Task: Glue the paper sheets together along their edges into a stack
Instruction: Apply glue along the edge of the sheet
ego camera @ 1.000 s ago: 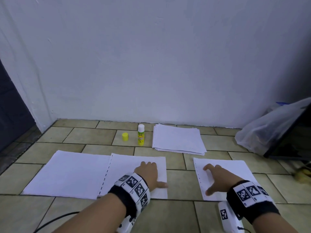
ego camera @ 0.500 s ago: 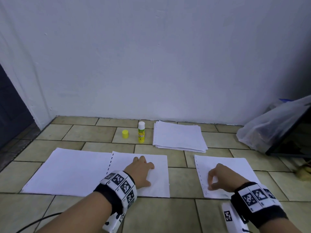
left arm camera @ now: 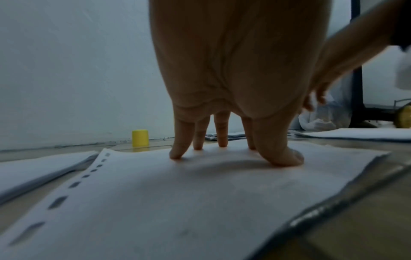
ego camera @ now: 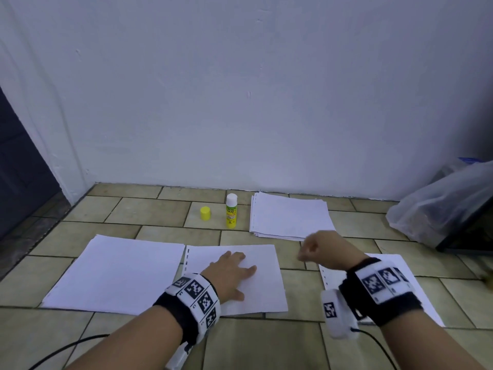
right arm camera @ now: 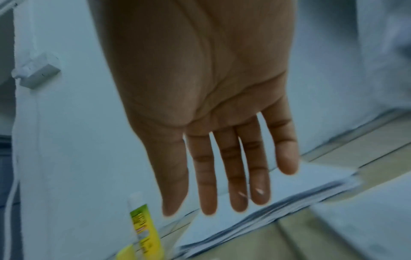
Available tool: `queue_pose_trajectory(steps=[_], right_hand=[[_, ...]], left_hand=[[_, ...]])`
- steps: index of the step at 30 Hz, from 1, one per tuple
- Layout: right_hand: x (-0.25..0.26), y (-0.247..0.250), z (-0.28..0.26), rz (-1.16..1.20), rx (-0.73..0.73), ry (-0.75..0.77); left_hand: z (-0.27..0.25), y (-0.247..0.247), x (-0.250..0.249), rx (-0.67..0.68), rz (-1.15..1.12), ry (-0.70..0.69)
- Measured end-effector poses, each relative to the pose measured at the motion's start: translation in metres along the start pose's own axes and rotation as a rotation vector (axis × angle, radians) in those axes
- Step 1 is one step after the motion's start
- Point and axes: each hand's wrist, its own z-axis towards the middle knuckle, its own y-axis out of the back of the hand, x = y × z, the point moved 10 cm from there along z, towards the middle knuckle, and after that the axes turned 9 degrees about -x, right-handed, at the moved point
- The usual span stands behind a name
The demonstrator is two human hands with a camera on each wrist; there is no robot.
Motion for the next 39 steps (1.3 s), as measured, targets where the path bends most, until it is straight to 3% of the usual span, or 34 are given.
queue_pose_trajectory(steps=[5, 10, 17, 24, 30, 33, 39], right_hand=[[0.066, -0.001, 0.057, 0.321, -0.109, 0.096], [0.085, -0.022, 0.104, 0.504, -0.137, -0.060], [0.101, -0.036, 0.129, 0.415, -0.161, -0.049], [0.078, -0.020, 0.106, 0.537, -0.170, -0.033], [0.019, 0.019, 0.066, 0.882, -0.233, -0.171], [0.006, 0.019, 0.048, 0.893, -0.260, -0.168], [0.006, -0.008, 0.035, 0.777, -0.340, -0.098]], left_hand=[[-0.001, -0.011, 0.001, 0.098, 0.073, -0.015], [0.002, -0.017, 0.003, 0.158, 0.116, -0.009], [0.005, -0.019, 0.005, 0.179, 0.162, -0.008], [0.004, -0.015, 0.004, 0.138, 0.086, -0.012], [0.008, -0.005, 0.005, 0.024, -0.030, 0.017], [0.010, 0.001, 0.000, -0.030, -0.060, 0.042], [0.017, 0.002, -0.003, 0.007, 0.023, 0.047]])
